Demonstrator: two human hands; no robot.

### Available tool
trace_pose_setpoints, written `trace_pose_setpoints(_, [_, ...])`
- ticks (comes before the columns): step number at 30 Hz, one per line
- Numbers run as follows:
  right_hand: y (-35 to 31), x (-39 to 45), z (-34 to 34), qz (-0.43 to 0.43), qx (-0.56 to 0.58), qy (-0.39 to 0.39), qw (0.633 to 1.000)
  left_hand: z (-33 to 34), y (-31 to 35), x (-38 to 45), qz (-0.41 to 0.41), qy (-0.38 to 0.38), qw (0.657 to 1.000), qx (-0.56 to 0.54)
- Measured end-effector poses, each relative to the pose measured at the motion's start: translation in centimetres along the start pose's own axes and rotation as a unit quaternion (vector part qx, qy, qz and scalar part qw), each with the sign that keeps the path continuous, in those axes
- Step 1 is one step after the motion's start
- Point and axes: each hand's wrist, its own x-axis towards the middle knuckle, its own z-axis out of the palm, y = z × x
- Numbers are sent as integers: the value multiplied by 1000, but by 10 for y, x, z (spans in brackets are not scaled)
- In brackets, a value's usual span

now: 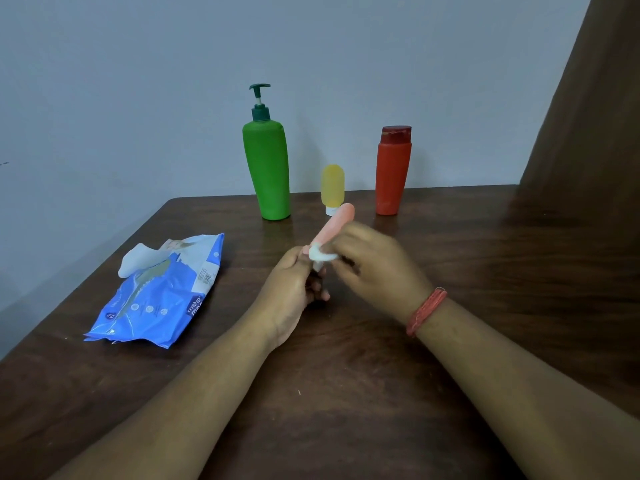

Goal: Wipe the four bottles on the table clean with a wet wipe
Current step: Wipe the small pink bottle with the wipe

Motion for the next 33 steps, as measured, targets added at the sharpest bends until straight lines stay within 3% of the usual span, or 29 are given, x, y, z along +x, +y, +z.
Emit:
trace_pose_setpoints(2, [-2, 0, 0, -15, -13, -23, 1000, -3, 3, 1, -19, -9, 998, -59])
trace_pose_setpoints(7, [14, 0, -6, 75, -12, 107, 991, -3, 7, -3, -59, -88, 985, -137])
trace_pose_setpoints(12, [1, -1, 0, 1, -11, -6, 1000, -8, 10, -2, -77, -97, 977, -175])
trace_pose_setpoints(18, [24, 0, -7, 110, -5, 147, 983, -4, 10, -7, -71, -137, 973, -172])
trace_pose_setpoints(20, [22, -1, -5, 92, 12, 120, 988, -4, 10, -6, -73, -134, 973, -175])
trace_pose_setpoints(23, [9, -3, 2, 4, 27, 15, 1000, -10, 10, -2, -76, -111, 973, -187])
trace_pose_setpoints(25, [7, -2, 4, -14, 8, -3, 1000, -13, 10, -1, -75, -107, 975, -180])
trace_pose_setpoints(30, [19, 0, -7, 111, 14, 170, 979, -8, 11, -4, -78, -138, 975, -155])
trace_pose_setpoints(33, [16, 1, -5, 172, 86, 175, 966, -7, 10, -4, -83, -138, 974, -158])
